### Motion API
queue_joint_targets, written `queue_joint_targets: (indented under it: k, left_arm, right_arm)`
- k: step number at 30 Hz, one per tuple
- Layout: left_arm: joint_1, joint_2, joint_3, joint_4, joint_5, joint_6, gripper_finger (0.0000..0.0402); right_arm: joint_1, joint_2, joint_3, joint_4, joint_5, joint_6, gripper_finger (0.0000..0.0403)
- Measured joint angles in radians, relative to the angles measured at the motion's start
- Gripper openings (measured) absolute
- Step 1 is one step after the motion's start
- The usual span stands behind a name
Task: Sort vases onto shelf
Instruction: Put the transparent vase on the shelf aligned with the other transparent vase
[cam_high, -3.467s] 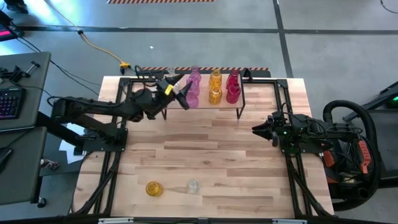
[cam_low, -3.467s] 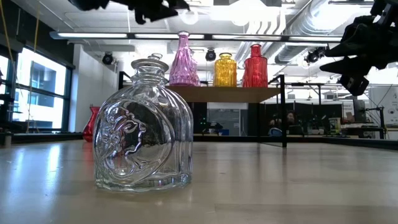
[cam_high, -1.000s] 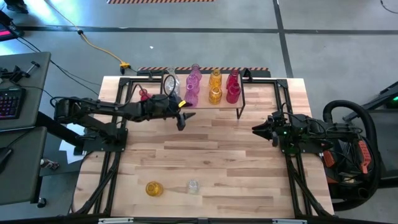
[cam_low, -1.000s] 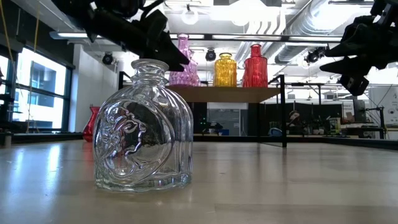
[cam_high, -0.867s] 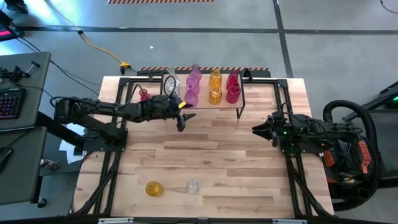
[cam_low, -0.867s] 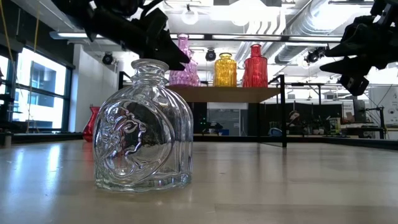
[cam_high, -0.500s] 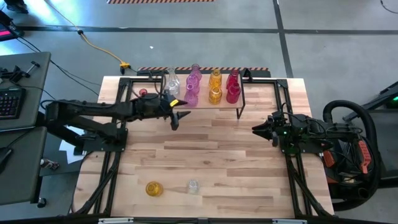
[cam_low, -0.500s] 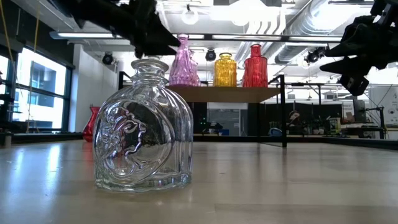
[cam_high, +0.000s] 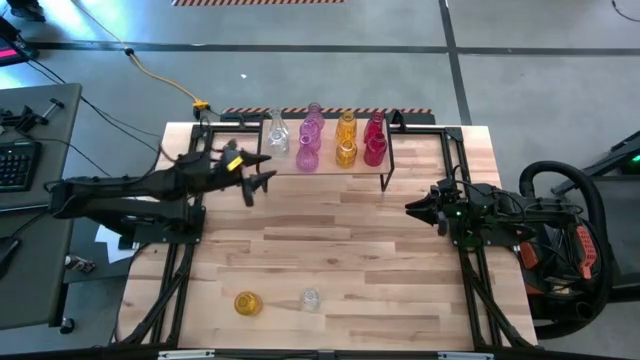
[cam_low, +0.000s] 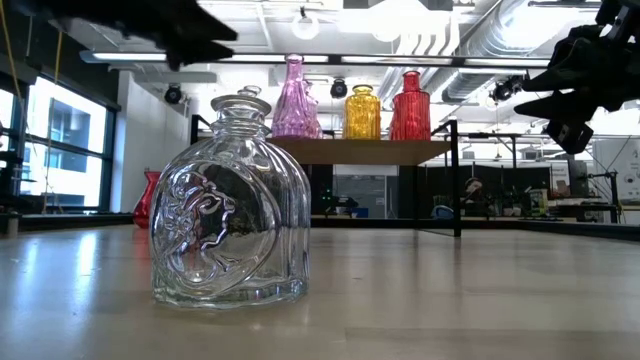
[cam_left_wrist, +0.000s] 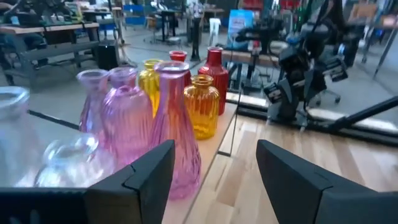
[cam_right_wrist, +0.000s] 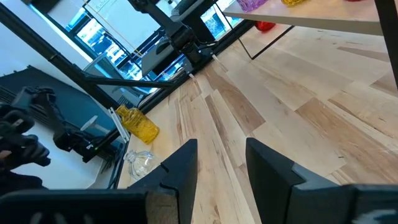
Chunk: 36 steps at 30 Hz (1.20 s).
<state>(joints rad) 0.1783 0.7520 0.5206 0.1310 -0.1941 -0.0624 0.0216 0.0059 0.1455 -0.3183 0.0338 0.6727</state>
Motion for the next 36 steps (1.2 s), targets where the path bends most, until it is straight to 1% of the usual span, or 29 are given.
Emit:
queue_joint_targets:
  k: [5,8,12,15,22,30,33,36]
  left_arm:
    - [-0.001,-0.159,-0.120,0.006,-0.011,-0.058,0.0218]
    - [-0.002,-0.252,-0.180,0.007,-0.011,-0.067,0.0218]
    - [-0.002,-0.370,-0.234,-0.005,-0.012,-0.068,0.0218]
    - [-0.002,-0.442,-0.261,-0.044,-0.027,-0.067,0.0218]
    - [-0.002,-0.582,-0.280,-0.192,-0.039,-0.091,0.0218]
    - [-0.002,-0.744,-0.280,-0.356,-0.045,-0.067,0.0218]
    - [-0.002,-0.747,-0.279,-0.405,-0.047,-0.070,0.0218]
    - [-0.002,-0.749,-0.279,-0.413,-0.035,-0.092,0.0218]
  right_arm:
    - [0.000,0.000,0.000,0.000,0.000,0.000,0.0117]
    - [0.000,0.000,0.000,0.000,0.000,0.000,0.0117]
    - [0.000,0.000,0.000,0.000,0.000,0.000,0.0117]
    - [0.000,0.000,0.000,0.000,0.000,0.000,0.0117]
    - [0.000,0.000,0.000,0.000,0.000,0.000,0.0117]
    - [0.000,0.000,0.000,0.000,0.000,0.000,0.0117]
    - [0.000,0.000,0.000,0.000,0.000,0.000,0.0117]
    - [0.000,0.000,0.000,0.000,0.000,0.000,0.0117]
